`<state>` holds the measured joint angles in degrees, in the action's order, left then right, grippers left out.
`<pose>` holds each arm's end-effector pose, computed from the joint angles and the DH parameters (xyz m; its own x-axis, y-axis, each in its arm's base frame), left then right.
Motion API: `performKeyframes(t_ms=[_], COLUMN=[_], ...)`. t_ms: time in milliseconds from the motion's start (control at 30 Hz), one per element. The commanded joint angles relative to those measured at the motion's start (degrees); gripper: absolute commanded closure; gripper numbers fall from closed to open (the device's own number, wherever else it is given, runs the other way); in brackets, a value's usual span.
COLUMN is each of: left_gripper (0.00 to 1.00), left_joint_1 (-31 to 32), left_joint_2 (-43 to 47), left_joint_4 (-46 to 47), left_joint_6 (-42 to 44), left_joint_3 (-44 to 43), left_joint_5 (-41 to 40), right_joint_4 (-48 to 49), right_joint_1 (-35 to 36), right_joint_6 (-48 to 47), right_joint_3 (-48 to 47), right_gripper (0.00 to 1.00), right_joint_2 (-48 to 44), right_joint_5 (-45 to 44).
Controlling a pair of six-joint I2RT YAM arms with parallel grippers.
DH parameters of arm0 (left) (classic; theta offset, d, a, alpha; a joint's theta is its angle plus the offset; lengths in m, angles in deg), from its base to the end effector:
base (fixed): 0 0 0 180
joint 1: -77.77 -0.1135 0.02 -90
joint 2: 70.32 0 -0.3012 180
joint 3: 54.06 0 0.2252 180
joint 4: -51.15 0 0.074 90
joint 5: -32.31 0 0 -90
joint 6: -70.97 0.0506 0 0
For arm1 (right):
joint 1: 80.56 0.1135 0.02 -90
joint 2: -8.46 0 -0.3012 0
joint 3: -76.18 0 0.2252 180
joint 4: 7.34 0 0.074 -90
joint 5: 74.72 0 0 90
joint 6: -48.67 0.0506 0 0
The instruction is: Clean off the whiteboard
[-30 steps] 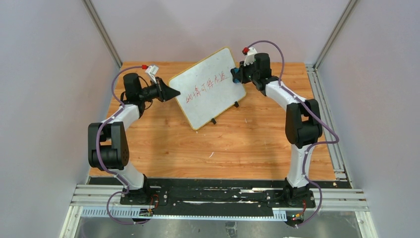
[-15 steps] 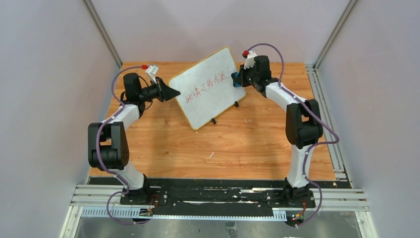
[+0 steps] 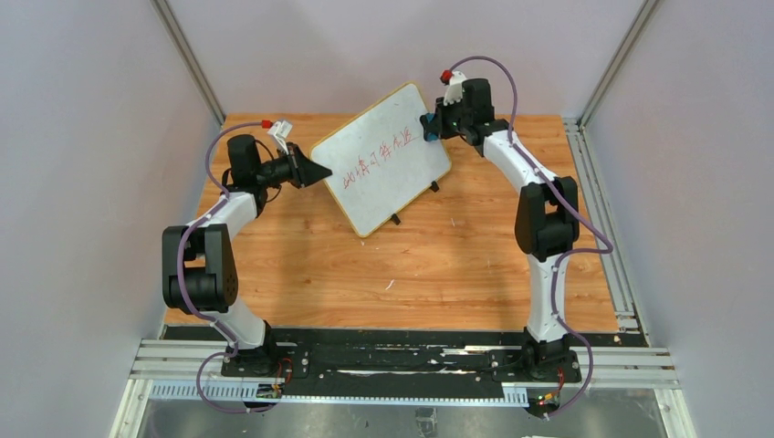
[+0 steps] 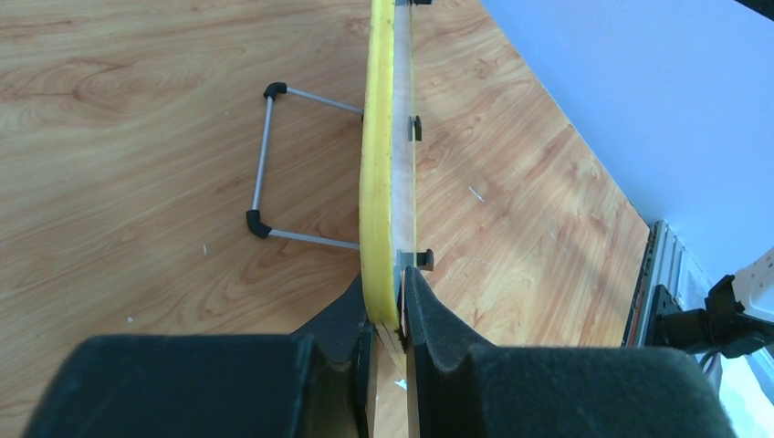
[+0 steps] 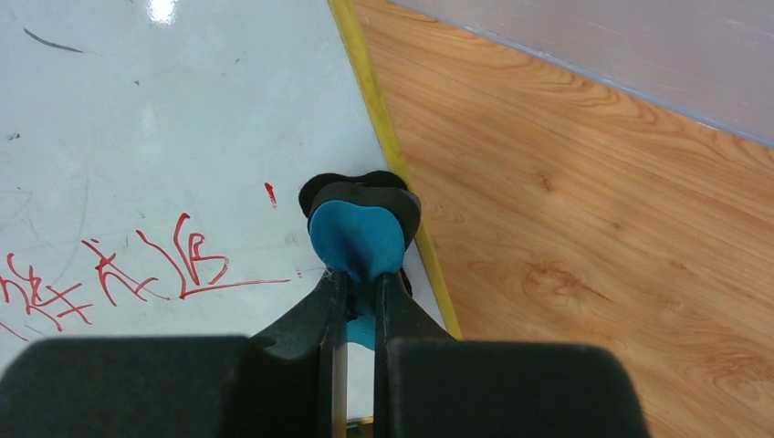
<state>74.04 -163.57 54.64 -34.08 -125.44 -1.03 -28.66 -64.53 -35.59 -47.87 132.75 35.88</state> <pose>0.3447 -0.0199 0.2982 -0.5000 -0.1756 -0.8480 0.6478 0.5741 -0.5008 0.5023 0.1628 0.3168 -0.4087 -0.0200 -0.9124 -0.5348 0.8154 0.2217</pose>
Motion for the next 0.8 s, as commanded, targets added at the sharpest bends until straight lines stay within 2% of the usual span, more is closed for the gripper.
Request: performKeyframes(t_ms=[0, 200, 400, 767], left_gripper=[1.0, 1.0, 1.0, 1.0], left_joint_1=[0.0, 0.0, 0.0, -0.1], left_joint_2=[-2.0, -1.9, -1.7, -1.3], left_joint_4=[-3.7, -6.3, -10.7, -11.5], left_joint_6=[6.9, 8.9, 12.0, 12.1], left_joint_3=[0.3, -0.7, -2.5, -3.3], left_joint_5=[-1.1, -0.9, -1.0, -0.8], right_joint_4=[1.2, 0.8, 2.2, 6.3], right_joint_1=[1.6, 2.7, 5.1, 12.8], right_joint_6=[-0.3, -0.4, -0.3, 0.0], right_joint_3=[-4.2, -4.6, -1.8, 6.6], right_gripper=[0.99, 0.99, 0.99, 0.99], right_joint_2=[0.9, 0.5, -0.8, -4.8], right_joint_5=[1.3, 2.8, 4.3, 5.0])
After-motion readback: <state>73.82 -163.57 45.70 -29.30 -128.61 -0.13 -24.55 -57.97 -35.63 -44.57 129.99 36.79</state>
